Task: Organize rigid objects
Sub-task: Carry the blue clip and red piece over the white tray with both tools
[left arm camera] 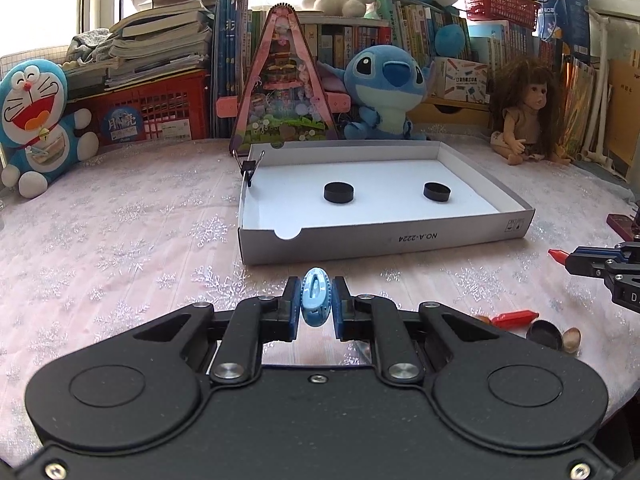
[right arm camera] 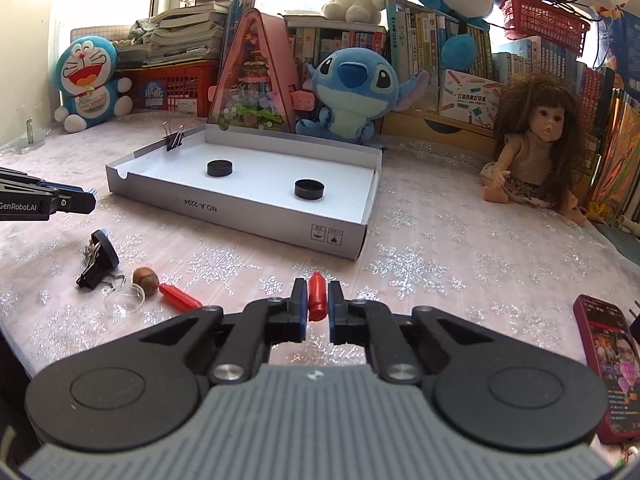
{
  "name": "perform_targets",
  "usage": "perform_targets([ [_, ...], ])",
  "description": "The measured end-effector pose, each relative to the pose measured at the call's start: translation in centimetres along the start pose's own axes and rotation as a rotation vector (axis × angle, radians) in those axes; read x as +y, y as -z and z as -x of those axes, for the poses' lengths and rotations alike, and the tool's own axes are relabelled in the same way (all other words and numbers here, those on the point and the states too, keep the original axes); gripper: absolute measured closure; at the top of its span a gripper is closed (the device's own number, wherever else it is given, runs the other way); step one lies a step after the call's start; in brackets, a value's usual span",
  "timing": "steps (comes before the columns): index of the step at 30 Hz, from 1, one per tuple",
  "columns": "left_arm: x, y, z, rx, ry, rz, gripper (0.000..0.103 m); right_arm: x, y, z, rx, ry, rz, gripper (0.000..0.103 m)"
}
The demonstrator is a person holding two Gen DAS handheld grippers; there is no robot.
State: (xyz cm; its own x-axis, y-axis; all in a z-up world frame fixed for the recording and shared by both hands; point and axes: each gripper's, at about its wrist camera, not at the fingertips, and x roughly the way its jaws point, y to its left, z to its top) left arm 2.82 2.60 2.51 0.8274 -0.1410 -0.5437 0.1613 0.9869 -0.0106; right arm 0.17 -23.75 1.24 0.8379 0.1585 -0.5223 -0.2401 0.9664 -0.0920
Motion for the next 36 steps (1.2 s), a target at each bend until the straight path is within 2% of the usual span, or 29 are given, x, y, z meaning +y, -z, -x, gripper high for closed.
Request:
perform_targets([
  [21,0.8,-5.2,-2.0,-0.081,-0.036,0.026,0.088,-1.9,-3.4,-0.9,-0.071,0.063,-0.072,0.090],
  [31,0.7,-8.3,-4.9,-0.114,-0.042,0.022,0.088,-3.0,-5.8,-3.1,-0.082,0.060,-0.117,0.090],
  [36,1.0,-9.9,-7.3,-0.102,-0.039,0.040,0.088,-3.7,-7.3,-4.6,-0.092,0.050,-0.161,0.090],
])
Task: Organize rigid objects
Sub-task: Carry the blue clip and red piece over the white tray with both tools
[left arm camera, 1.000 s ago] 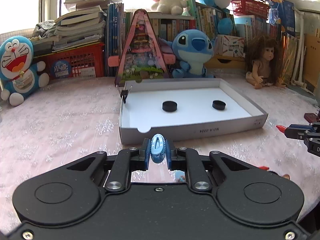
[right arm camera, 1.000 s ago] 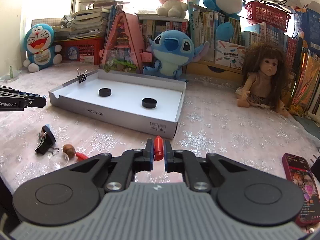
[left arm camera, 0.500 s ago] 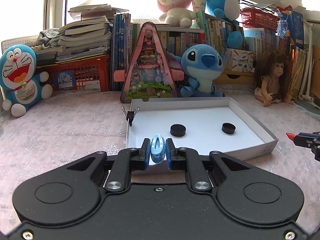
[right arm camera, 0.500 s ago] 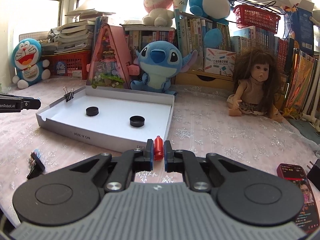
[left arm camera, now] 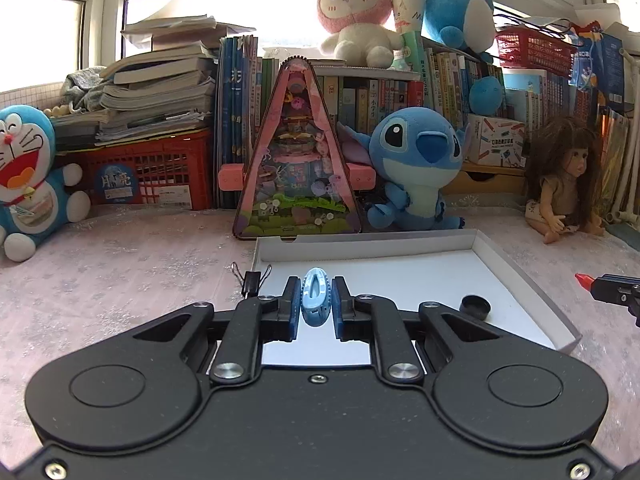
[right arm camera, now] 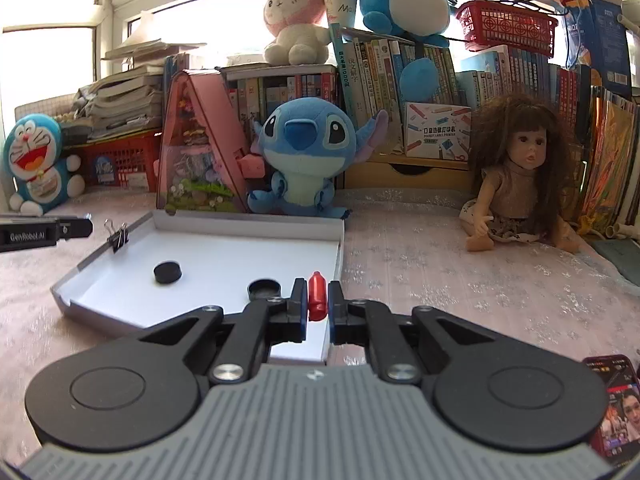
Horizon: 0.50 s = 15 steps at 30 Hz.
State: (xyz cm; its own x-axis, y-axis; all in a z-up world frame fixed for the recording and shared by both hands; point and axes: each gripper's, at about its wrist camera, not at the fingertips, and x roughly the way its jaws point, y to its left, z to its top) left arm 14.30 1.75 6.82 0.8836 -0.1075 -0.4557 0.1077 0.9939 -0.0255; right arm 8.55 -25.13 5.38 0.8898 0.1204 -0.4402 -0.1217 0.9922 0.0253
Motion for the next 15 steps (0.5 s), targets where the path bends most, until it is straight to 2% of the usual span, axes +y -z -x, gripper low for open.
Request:
perform_targets([
  [6,0.1,-0.4,-3.7,0.028,-0.002,0.014,0.088,-0.4,-1.1,-2.6,-0.005,-0.026,-0.056,0.090],
  [15,0.2,0.5,-7.7,0.095,-0.030,0.030,0.088,-1.1,-0.7,-7.4,0.063,-0.038,-0.184,0.090],
])
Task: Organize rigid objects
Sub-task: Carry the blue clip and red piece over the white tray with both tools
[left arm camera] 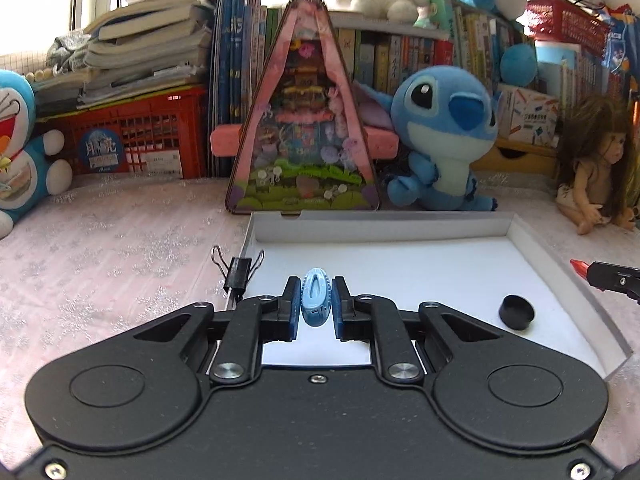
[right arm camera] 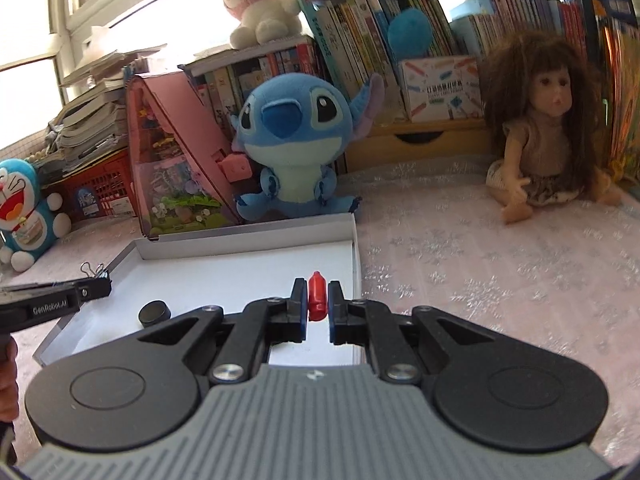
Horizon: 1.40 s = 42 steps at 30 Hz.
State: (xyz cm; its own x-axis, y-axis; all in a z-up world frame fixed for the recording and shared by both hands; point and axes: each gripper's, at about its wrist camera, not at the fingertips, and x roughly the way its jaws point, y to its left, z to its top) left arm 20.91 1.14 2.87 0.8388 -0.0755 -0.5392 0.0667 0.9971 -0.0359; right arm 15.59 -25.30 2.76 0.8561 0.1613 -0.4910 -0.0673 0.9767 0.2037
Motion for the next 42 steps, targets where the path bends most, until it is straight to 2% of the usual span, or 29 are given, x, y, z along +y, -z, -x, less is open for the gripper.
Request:
perform_targets([
  [5,-0.2,0.5,-1.2,0.024,-0.011,0.008,0.088,-0.7,0.4,-1.8,0.037,-0.014,-0.067,0.090],
  [10,-0.5,0.8,-2.0,0.038,-0.019,0.006,0.088,-0.3,0.6,-2.8,0.059,-0.017,-0.063,0.090],
  [22,-0.7,1.5,-3.1,0.072,-0.029,0.006,0.088,0.8,1.2,-3.9,0.083,0.005,-0.009,0.090],
  [42,-1.0,1.8,-3.4,0.059,-0.036,-0.016,0.088,2.5,1.6,-4.5,0.110,0.069,0.110,0.090],
])
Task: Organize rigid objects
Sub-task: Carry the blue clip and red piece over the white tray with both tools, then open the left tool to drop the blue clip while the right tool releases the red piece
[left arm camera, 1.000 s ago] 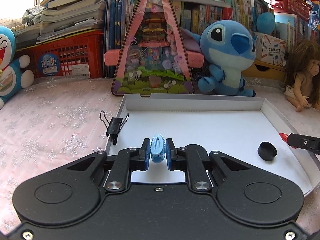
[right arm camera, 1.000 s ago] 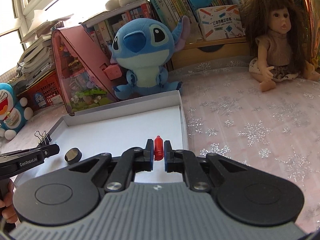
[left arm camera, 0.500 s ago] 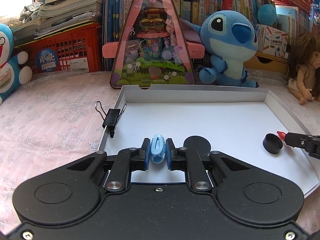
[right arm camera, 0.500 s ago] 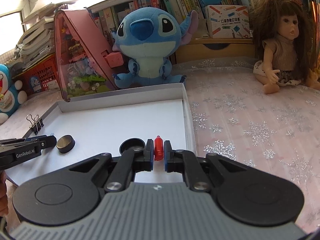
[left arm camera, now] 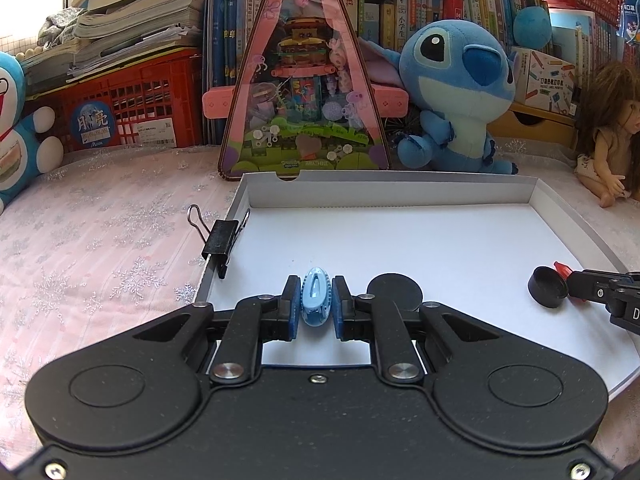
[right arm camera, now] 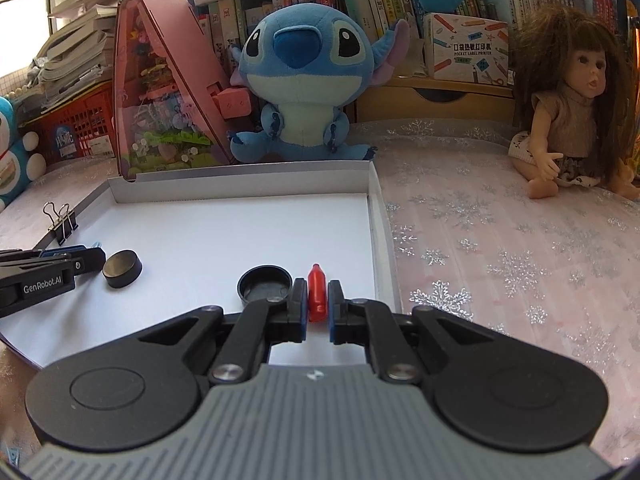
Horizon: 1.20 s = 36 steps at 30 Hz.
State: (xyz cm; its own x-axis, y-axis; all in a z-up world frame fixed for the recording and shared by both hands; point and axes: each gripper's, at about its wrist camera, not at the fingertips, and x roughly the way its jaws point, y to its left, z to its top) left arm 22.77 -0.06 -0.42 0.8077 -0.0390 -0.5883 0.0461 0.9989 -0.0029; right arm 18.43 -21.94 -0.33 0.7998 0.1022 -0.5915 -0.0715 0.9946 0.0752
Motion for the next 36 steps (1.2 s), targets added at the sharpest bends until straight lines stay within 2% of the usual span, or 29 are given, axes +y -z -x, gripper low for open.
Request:
perform_targets([
  [12,-0.1,0.0,0.1,-0.001,-0.005,-0.003,0.088,0.3,-0.1,0.0,0.003,0.014,0.020,0.090],
  [16,-0.1,0.0,0.1,-0.001,-0.009,-0.001,0.087,0.3,0.0,0.3,-0.006,0.004,0.015,0.083],
  [18,-0.2,0.0,0.1,-0.004,-0.015,0.001,0.081,0.3,0.0,0.4,-0.007,0.002,0.016,0.082],
  [19,-0.2,0.1,0.2,-0.007,-0.016,-0.001,0.073,0.3,0.0,0.4,-0.009,0.001,0.016,0.082],
  [21,-0.5,0.2,0.5,-0.011,-0.004,-0.014,0.065,0.4,0.1,0.6,-0.013,0.003,0.020,0.082],
  [23,-0.8,0.3,0.9,-0.029,-0.013,-0.029,0.056,0.4,0.1,0.9,-0.019,0.007,0.024,0.074],
  [24,-0.9,0.3,1.0,-0.035,-0.014,-0.035,0.055,0.3,0.1,1.1,-0.025,0.008,0.025,0.066],
  [27,-1.2,0.4,1.6,-0.030,-0.003,-0.034,0.054,0.3,0.1,1.7,-0.042,0.007,0.030,0.063],
  [29,-1.3,0.5,2.1,-0.031,0.008,-0.026,0.050,0.3,0.1,2.3,-0.053,0.007,0.035,0.058],
  [30,-1.4,0.6,2.3,-0.034,0.012,-0.025,0.049,0.3,0.2,2.5,-0.060,0.009,0.038,0.052],
  [36,-1.6,1.1,4.3,-0.048,0.044,-0.016,0.034,-0.1,0.6,4.2,-0.091,-0.008,0.037,0.036],
])
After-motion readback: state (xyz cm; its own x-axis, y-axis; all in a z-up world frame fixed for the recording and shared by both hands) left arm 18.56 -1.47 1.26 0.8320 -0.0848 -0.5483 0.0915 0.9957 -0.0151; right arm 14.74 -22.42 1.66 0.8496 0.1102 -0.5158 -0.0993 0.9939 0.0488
